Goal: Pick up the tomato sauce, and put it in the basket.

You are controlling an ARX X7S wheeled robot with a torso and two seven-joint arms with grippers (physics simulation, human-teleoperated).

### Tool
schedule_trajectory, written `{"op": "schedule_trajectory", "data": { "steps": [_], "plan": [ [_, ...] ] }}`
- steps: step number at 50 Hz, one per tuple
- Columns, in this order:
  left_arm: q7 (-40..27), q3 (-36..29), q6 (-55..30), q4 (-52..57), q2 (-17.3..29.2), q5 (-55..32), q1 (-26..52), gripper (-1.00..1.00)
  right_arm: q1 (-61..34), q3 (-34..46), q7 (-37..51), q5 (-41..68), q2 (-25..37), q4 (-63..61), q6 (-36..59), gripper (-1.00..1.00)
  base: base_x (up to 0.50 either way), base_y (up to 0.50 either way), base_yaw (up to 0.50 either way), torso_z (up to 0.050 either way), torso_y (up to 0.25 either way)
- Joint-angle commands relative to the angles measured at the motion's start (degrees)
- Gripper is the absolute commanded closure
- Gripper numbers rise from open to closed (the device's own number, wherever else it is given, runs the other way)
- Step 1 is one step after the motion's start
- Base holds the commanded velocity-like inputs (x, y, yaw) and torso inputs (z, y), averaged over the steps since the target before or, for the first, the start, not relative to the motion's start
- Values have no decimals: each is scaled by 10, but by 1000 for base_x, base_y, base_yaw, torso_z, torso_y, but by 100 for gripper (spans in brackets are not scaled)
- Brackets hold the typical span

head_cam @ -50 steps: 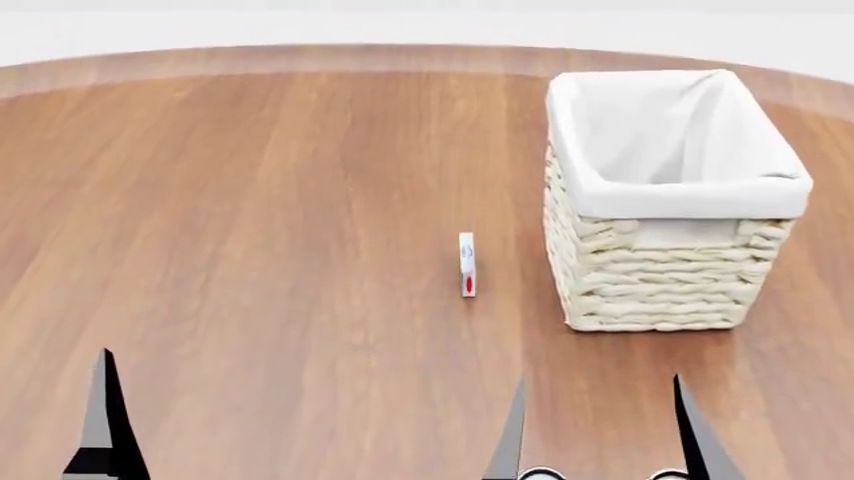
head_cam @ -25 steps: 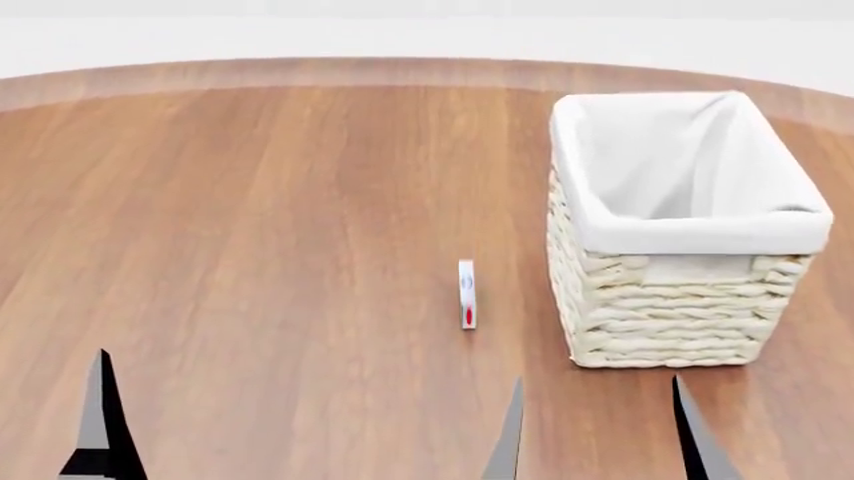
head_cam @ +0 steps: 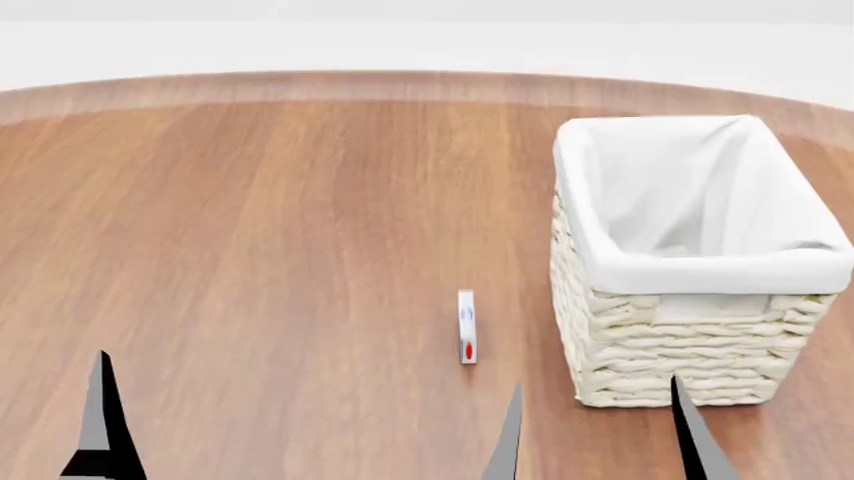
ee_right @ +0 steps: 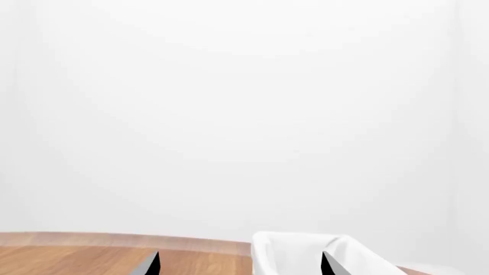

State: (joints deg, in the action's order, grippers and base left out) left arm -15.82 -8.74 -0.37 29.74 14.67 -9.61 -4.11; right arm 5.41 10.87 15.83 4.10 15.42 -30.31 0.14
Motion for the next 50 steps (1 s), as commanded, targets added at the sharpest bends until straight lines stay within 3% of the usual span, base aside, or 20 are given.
{"op": "schedule_trajectory", "data": {
  "steps": [1,28,50],
  "plan": [
    [-3,-2,3,-5,2,-1,2,-100,-5,4,3,3,3,4,0,-100,164,0,0,0,0],
    [-9,-6,5,-10,8,-8,5,-100,-10,5,24,4,5,11,2,-100,161,0,0,0,0],
    [-16,-13,8,-18,14,-12,7,-100,-22,15,29,7,3,61,-3,-100,0,0,0,0,0]
  ]
}}
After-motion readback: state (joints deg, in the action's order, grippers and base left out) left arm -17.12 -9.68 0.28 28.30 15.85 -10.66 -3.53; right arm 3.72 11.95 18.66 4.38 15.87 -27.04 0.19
